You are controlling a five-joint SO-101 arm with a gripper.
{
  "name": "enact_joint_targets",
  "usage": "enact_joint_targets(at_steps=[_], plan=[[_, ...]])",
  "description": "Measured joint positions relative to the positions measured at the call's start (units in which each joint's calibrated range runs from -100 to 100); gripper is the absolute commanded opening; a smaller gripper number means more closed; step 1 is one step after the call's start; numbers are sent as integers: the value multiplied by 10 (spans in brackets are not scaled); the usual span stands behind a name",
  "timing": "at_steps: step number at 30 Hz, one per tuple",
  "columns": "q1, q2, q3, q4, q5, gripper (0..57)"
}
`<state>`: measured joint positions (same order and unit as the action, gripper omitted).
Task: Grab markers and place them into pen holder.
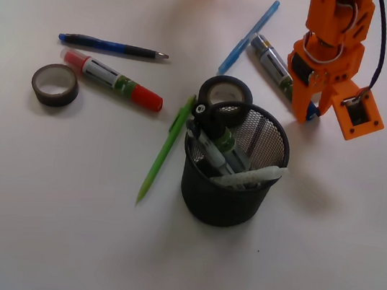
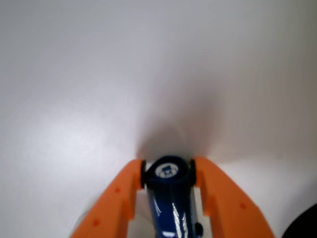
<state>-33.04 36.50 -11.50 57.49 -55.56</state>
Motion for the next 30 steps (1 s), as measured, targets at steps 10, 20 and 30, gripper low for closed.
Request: enact_joint_targets(at_steps=[10,20,30], plan=[[3,-3,-1,2,19,3],[1,-51,1,54,37,4],[11,-133,-184,168,86,4]])
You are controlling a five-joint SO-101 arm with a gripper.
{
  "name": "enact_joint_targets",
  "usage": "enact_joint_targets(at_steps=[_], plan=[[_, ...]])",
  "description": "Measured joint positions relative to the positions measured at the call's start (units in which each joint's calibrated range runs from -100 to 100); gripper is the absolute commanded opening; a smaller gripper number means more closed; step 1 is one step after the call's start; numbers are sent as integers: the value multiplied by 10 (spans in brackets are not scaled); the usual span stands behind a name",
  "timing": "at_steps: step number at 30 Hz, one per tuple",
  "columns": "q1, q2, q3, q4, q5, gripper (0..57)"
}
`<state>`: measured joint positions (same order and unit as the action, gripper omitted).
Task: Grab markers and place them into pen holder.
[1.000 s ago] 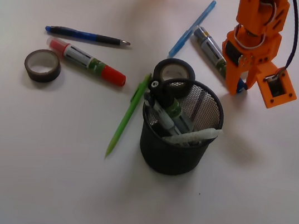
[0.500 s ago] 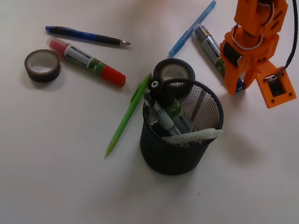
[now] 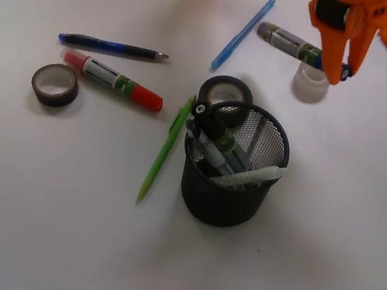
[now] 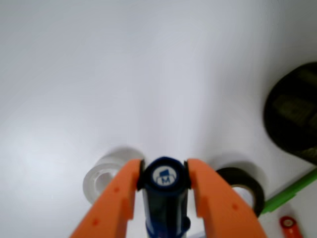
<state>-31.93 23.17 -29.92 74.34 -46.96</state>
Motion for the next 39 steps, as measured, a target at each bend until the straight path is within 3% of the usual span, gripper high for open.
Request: enact_joint_targets(at_steps=[10,18,28,39], plan=[[72,-1,-239,4,60,4],[71,-2,-401,-25,-1,4],[118,31,-419,-272,-20,4],[172,148,-420,-280,-34,4]])
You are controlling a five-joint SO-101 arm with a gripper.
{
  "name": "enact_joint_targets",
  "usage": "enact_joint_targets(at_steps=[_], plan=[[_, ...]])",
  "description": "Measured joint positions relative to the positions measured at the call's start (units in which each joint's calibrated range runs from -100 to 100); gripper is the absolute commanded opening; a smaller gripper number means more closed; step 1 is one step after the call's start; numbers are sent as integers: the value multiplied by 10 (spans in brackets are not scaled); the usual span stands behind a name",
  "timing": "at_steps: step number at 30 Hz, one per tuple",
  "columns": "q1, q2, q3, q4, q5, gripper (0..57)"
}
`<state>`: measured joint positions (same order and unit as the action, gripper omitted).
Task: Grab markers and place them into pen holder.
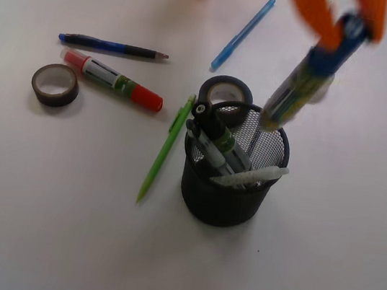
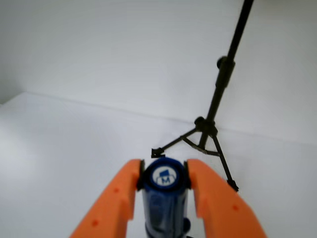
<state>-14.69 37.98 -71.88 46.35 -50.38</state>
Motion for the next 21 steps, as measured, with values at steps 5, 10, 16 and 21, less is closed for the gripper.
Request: enact_joint_targets(at_steps=[5,10,16,21], plan=[[21,9,0,41,-12,4],[23,8,0,47,-23,5],[17,8,0,47,-23,198],[17,8,0,47,-23,279]])
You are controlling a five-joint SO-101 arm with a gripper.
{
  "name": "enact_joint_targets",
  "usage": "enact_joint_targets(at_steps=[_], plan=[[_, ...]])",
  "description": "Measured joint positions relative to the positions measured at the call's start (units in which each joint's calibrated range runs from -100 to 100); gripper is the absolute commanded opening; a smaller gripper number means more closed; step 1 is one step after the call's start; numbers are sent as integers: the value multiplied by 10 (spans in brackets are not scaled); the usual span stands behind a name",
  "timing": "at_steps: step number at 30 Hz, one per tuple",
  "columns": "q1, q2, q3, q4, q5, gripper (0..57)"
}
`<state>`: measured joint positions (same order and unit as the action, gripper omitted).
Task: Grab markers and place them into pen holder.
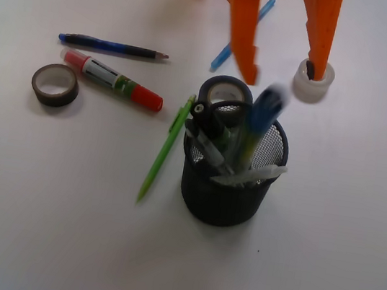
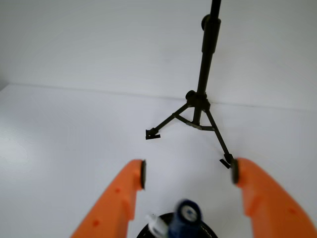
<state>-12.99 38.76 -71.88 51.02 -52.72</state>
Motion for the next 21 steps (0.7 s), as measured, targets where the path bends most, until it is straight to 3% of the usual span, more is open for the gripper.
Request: enact_joint_targets(at_steps=[10,21], plan=[[12,-1,-22,29,36,284],[147,-123,-124,464,208,280]])
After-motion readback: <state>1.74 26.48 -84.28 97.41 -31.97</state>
